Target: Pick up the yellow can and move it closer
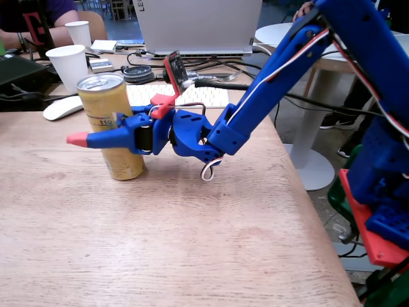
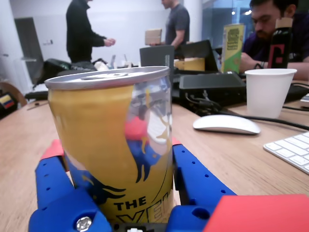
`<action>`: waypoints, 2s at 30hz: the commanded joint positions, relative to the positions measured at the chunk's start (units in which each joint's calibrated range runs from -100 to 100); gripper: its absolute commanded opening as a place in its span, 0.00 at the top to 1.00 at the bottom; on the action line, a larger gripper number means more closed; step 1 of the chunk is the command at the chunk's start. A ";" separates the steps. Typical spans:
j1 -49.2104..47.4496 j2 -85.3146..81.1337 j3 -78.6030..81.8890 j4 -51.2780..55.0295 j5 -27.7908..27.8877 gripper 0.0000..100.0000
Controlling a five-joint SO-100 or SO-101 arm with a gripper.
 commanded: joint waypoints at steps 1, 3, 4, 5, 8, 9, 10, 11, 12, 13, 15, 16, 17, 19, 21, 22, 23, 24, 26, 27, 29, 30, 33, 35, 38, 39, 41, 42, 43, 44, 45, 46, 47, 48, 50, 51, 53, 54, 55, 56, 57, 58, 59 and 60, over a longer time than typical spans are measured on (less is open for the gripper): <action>-0.43 -0.93 -2.67 -0.55 0.15 0.66; -0.43 -0.93 -2.67 -0.55 0.15 0.70; -0.43 -0.93 -2.67 -0.55 0.15 0.72; -0.43 -0.93 -2.67 -0.55 0.15 0.75; -0.43 -0.84 -2.67 -0.55 0.15 0.78; -0.43 -0.84 -2.67 -0.55 0.15 0.79; -0.43 -0.84 -2.67 -0.55 0.15 0.79; -0.43 -0.84 -2.67 -0.55 0.15 0.79; -0.43 -0.84 -2.67 -0.55 0.15 0.79; -0.43 -0.84 -2.67 -0.55 0.15 0.79; -0.43 -0.84 -2.67 -0.55 0.15 0.79; -0.43 -0.84 -2.67 -0.55 0.15 0.79; -0.43 -0.84 -2.67 -0.55 0.15 0.80; -0.43 -0.84 -2.67 -0.63 0.15 0.87; -0.43 -0.84 -2.67 -0.63 0.15 0.89; -0.43 -0.84 -2.67 -0.63 0.15 0.89; -0.43 -0.84 -2.67 -0.63 0.15 0.89; -0.60 -1.36 -2.10 -0.55 0.15 0.89; -0.76 -1.70 -1.53 -0.55 0.15 0.89; -0.76 -1.96 -1.53 -0.55 0.15 0.89; -0.76 -4.96 -1.35 0.27 0.10 0.89; -0.76 -5.82 -1.35 0.35 0.10 0.89; -4.15 -9.50 0.73 0.44 0.10 0.89; -6.35 -16.45 8.47 1.50 0.10 0.89; -7.70 -29.91 19.23 6.92 0.10 0.89; -7.70 -34.20 21.49 8.65 0.10 0.89; -7.70 -43.29 24.89 13.65 0.10 0.89; -7.70 -47.75 25.84 17.10 0.10 0.89; -7.70 -51.87 26.50 21.37 0.10 0.89; -7.70 -55.64 26.69 26.30 0.10 0.89; -7.70 -58.90 26.69 31.96 0.10 0.89; -7.70 -62.25 26.69 37.63 0.10 0.89; -7.70 -65.42 26.69 43.13 -0.05 0.89; -7.70 -68.25 26.69 47.81 -0.34 0.88; -7.70 -72.97 26.69 55.20 -0.49 0.88; -7.70 -74.85 26.69 57.82 -0.54 0.88; -7.70 -77.51 26.78 61.77 -0.54 0.88; -7.70 -78.97 26.87 63.57 -0.54 0.88; -7.70 -81.29 28.48 65.38 -0.54 0.88; -7.70 -85.06 31.88 67.02 -0.54 0.88; -7.70 -90.04 36.41 68.09 -0.54 0.88; -7.53 -95.44 40.84 68.33 -0.54 0.88; -7.53 -99.98 44.24 68.33 -0.54 0.88; -7.53 -103.24 46.70 68.33 -0.44 0.88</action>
